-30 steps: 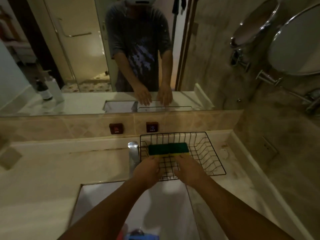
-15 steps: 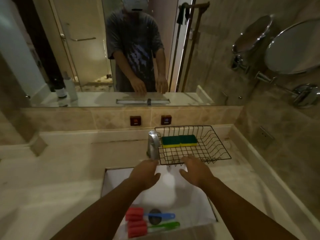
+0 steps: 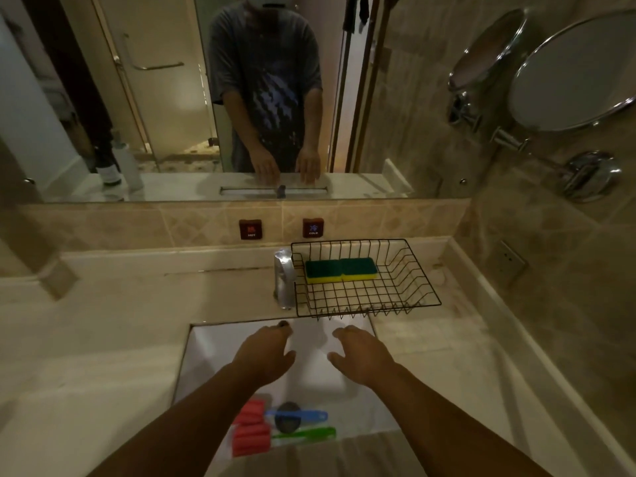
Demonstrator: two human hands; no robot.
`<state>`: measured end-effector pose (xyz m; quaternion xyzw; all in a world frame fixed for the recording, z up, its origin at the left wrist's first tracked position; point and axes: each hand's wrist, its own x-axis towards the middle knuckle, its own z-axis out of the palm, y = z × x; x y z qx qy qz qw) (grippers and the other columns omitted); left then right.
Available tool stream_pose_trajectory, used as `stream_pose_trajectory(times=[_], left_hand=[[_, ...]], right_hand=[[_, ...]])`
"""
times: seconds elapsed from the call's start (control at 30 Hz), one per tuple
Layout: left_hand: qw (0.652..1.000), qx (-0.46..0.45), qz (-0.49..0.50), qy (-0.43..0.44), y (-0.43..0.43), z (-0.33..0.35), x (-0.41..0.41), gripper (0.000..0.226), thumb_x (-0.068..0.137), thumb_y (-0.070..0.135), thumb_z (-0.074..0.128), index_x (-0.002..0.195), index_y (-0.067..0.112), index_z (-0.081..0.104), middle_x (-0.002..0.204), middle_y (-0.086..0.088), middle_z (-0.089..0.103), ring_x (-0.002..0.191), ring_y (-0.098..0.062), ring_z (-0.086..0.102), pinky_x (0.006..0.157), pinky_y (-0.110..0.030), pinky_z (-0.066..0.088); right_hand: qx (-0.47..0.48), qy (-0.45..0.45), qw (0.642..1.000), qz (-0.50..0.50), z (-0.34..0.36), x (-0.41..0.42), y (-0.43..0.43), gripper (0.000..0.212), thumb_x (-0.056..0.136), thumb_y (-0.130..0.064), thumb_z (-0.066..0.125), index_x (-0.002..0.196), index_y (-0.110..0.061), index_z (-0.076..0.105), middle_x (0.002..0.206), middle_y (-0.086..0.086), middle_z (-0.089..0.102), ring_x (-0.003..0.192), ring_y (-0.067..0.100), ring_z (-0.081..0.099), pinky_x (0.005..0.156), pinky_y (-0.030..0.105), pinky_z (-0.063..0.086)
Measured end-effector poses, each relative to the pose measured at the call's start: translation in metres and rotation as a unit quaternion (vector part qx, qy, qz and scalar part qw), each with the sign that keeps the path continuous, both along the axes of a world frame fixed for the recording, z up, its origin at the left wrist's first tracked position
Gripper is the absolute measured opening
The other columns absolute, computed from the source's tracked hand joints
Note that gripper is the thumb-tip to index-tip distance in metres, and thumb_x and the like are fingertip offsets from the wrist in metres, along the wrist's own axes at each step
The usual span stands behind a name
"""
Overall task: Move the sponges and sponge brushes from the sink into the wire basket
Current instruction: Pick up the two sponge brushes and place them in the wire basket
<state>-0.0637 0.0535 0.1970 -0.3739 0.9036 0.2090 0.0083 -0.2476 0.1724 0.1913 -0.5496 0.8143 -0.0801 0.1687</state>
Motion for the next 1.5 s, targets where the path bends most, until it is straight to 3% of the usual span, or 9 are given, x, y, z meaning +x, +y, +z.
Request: stream_pose_trajectory(times=[0.27, 0.5, 0.77, 1.0, 1.1, 1.3, 1.5], left_hand=[[1.0, -0.019, 0.018, 0.0, 0.009, -0.001, -0.011, 0.056, 0.096, 0.037, 0.056, 0.146, 0.018, 0.041, 0.145, -0.006, 0.052, 0.134, -0.021, 0.047, 0.11, -0.034, 0.039], [0.998, -0.013, 0.06, -0.03, 0.016, -0.005, 0.006, 0.052, 0.094, 0.04, 0.055, 0.141, 0.018, 0.047, 0.138, -0.005, 0.056, 0.126, -0.022, 0.051, 0.104, -0.037, 0.044], [0.992, 0.047, 0.105, -0.054, 0.032, -0.03, 0.042, 0.052, 0.09, 0.04, 0.061, 0.137, 0.02, 0.052, 0.135, -0.002, 0.057, 0.122, -0.02, 0.053, 0.103, -0.034, 0.044], [0.986, 0.09, 0.109, -0.086, 0.053, -0.049, 0.059, 0.035, 0.086, 0.027, 0.061, 0.119, 0.018, 0.064, 0.116, -0.006, 0.065, 0.107, -0.024, 0.061, 0.094, -0.035, 0.05], [0.982, 0.119, 0.134, -0.061, 0.062, -0.055, 0.061, 0.027, 0.083, 0.025, 0.062, 0.109, 0.018, 0.067, 0.11, -0.004, 0.067, 0.097, -0.02, 0.065, 0.089, -0.035, 0.055], [0.981, 0.145, 0.117, -0.05, 0.076, -0.071, 0.061, 0.015, 0.087, 0.015, 0.053, 0.095, 0.009, 0.065, 0.103, -0.011, 0.066, 0.093, -0.028, 0.063, 0.084, -0.041, 0.054], [0.981, 0.129, 0.136, -0.047, 0.075, -0.081, 0.053, 0.017, 0.089, 0.023, 0.06, 0.103, 0.015, 0.064, 0.107, -0.005, 0.066, 0.098, -0.022, 0.063, 0.087, -0.038, 0.054]], right_hand=[[-0.004, -0.022, 0.999, 0.031, -0.008, -0.025, 0.003, 0.055, 0.092, -0.047, 0.051, 0.139, -0.02, 0.042, 0.137, 0.005, 0.052, 0.124, 0.023, 0.049, 0.1, 0.037, 0.042], [-0.002, -0.033, 0.998, 0.054, -0.02, -0.014, -0.008, 0.052, 0.089, -0.045, 0.056, 0.134, -0.021, 0.047, 0.129, 0.005, 0.057, 0.118, 0.022, 0.053, 0.095, 0.034, 0.045], [0.028, -0.051, 0.995, 0.077, -0.051, 0.02, -0.013, 0.049, 0.086, -0.046, 0.059, 0.129, -0.026, 0.049, 0.123, 0.001, 0.059, 0.11, 0.018, 0.056, 0.086, 0.03, 0.046], [0.081, -0.081, 0.989, 0.098, -0.077, 0.03, 0.001, 0.048, 0.09, -0.043, 0.056, 0.133, -0.023, 0.047, 0.129, 0.004, 0.056, 0.116, 0.022, 0.052, 0.094, 0.035, 0.046], [0.094, -0.078, 0.986, 0.11, -0.087, 0.032, 0.008, 0.046, 0.091, -0.043, 0.054, 0.131, -0.022, 0.048, 0.129, 0.004, 0.055, 0.117, 0.021, 0.051, 0.094, 0.035, 0.045], [0.084, -0.094, 0.987, 0.098, -0.1, 0.039, 0.019, 0.036, 0.089, -0.036, 0.054, 0.118, -0.016, 0.055, 0.12, 0.008, 0.057, 0.11, 0.026, 0.053, 0.091, 0.036, 0.046], [0.089, -0.104, 0.984, 0.113, -0.111, 0.04, 0.018, 0.033, 0.09, -0.036, 0.054, 0.116, -0.015, 0.055, 0.115, 0.009, 0.058, 0.106, 0.028, 0.055, 0.087, 0.037, 0.047]])
